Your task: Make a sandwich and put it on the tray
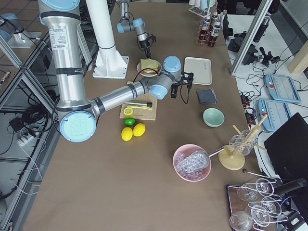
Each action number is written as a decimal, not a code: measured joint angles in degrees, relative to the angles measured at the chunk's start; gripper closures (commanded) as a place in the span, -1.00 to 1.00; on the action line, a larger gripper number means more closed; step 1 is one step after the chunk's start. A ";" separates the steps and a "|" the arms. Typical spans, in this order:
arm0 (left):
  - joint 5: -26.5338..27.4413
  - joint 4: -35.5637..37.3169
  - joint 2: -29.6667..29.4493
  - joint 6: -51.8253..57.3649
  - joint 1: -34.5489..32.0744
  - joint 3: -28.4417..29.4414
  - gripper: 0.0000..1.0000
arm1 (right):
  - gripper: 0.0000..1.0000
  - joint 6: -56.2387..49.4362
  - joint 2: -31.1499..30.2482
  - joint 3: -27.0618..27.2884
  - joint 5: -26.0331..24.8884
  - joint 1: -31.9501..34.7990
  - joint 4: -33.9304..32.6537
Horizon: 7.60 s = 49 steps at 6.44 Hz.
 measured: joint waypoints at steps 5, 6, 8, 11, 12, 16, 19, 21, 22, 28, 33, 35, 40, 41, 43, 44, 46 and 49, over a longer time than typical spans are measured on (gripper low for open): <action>-12.82 0.52 -0.86 -1.26 -10.09 -1.33 1.00 | -0.99 0.21 -0.09 0.13 0.09 -0.01 0.06; -14.84 1.78 -2.14 -3.79 -13.32 -1.15 1.00 | -0.99 0.26 -0.04 0.13 0.09 0.00 0.06; -15.19 4.07 -7.73 -13.59 -17.05 3.36 1.00 | -0.99 0.40 -0.03 0.18 0.03 -0.01 0.06; -12.09 0.71 -18.93 -21.75 -22.06 19.30 1.00 | -0.99 0.44 -0.09 0.03 -0.02 -0.06 0.06; -11.89 -2.41 -21.82 -21.95 -23.71 25.71 1.00 | -0.99 0.40 -0.12 -0.01 -0.05 -0.08 0.06; -11.13 -9.45 -25.25 -19.35 -25.44 38.10 1.00 | -0.99 0.64 -0.53 0.07 -0.08 -0.32 0.06; -10.55 -9.98 -25.29 -17.12 -25.57 39.36 0.09 | -0.99 0.72 -0.42 0.05 -0.15 -0.51 0.06; -9.86 -10.00 -25.09 -16.84 -26.00 39.39 -0.74 | -0.99 0.72 0.01 -0.01 -0.15 -0.53 0.06; -9.83 -9.99 -24.93 -16.77 -26.43 39.26 -0.74 | -0.99 0.72 0.16 -0.03 -0.08 -0.57 0.06; -21.23 -4.78 -12.60 -12.69 -32.21 19.23 -0.93 | -0.99 -0.03 0.76 -0.14 0.87 1.61 -1.21; -25.42 17.99 8.16 14.75 -39.82 -11.71 -0.93 | -0.99 -48.05 -2.15 -0.10 -4.44 18.29 -30.95; -35.79 26.93 11.51 39.51 -54.59 -11.97 -0.93 | -0.99 -64.31 -2.18 -0.72 -9.72 24.66 -40.02; -59.64 34.38 17.49 81.70 -81.19 1.75 -0.94 | -0.99 -72.43 -6.88 -3.42 -6.94 30.38 -42.73; -60.36 33.23 19.27 82.06 -81.61 2.15 -0.94 | -0.99 -73.09 -7.51 -4.47 -5.74 30.63 -42.52; -60.61 29.30 22.66 82.05 -81.80 3.51 -0.94 | -0.99 -74.28 -8.97 -5.44 -3.48 30.81 -42.34; -60.60 28.63 23.54 82.05 -81.81 4.06 -0.94 | -0.99 -74.42 -9.55 -5.53 -3.03 30.82 -42.34; -60.61 28.28 24.95 82.00 -81.82 4.44 -0.94 | -0.99 -74.14 -10.01 -5.76 -2.01 30.76 -42.32; -60.06 28.45 25.27 82.05 -81.45 4.25 -0.94 | -0.99 -74.08 -10.02 -5.91 -0.67 30.76 -42.30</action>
